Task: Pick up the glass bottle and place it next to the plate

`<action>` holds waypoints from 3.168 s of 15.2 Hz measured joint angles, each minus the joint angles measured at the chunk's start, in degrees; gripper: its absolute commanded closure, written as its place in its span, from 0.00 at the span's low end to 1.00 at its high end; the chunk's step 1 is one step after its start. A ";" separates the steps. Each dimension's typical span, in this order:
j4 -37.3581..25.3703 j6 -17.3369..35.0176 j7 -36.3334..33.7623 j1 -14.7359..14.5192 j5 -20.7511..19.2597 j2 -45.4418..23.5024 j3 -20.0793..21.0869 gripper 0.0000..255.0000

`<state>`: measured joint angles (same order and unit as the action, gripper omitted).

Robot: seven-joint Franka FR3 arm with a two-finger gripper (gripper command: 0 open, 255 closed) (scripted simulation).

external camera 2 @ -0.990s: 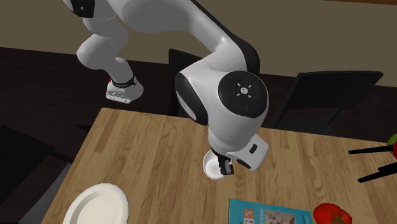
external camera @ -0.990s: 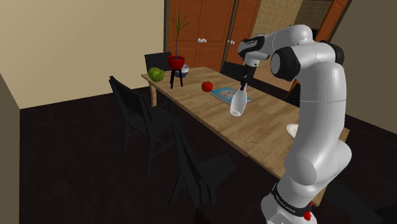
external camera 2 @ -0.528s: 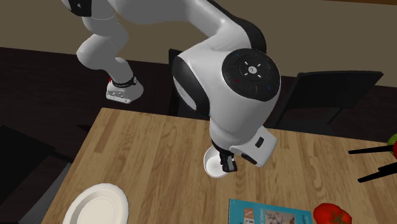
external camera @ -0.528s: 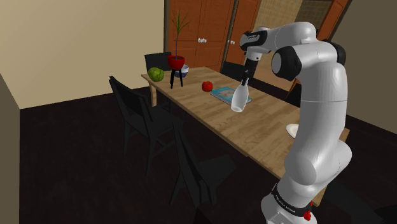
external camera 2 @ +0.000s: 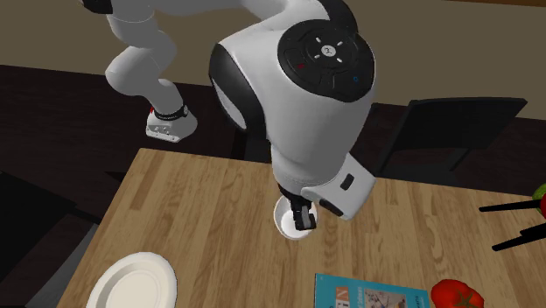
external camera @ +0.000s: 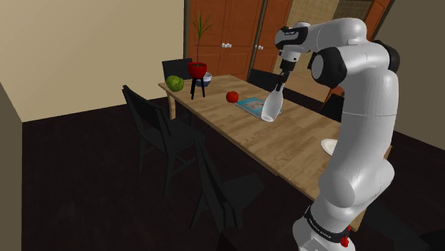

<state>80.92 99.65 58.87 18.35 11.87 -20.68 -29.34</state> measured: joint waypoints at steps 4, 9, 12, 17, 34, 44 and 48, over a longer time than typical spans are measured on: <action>8.13 0.53 0.66 -1.30 -3.77 8.48 -1.47 1.00; 14.11 -1.30 1.14 -1.63 -8.40 17.56 -2.68 1.00; 17.64 -2.56 1.45 -1.37 -11.37 23.13 -3.10 1.00; 22.85 -5.64 1.70 -0.15 -16.56 32.91 -3.00 1.00; 20.43 -23.88 11.29 6.98 -27.26 51.80 -4.58 1.00; 16.90 -30.51 18.09 9.64 -31.54 56.48 -6.87 1.00; 21.39 -28.20 17.35 10.42 -32.25 58.69 -6.55 1.00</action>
<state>102.31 71.46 76.22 28.77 -20.39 38.01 -35.90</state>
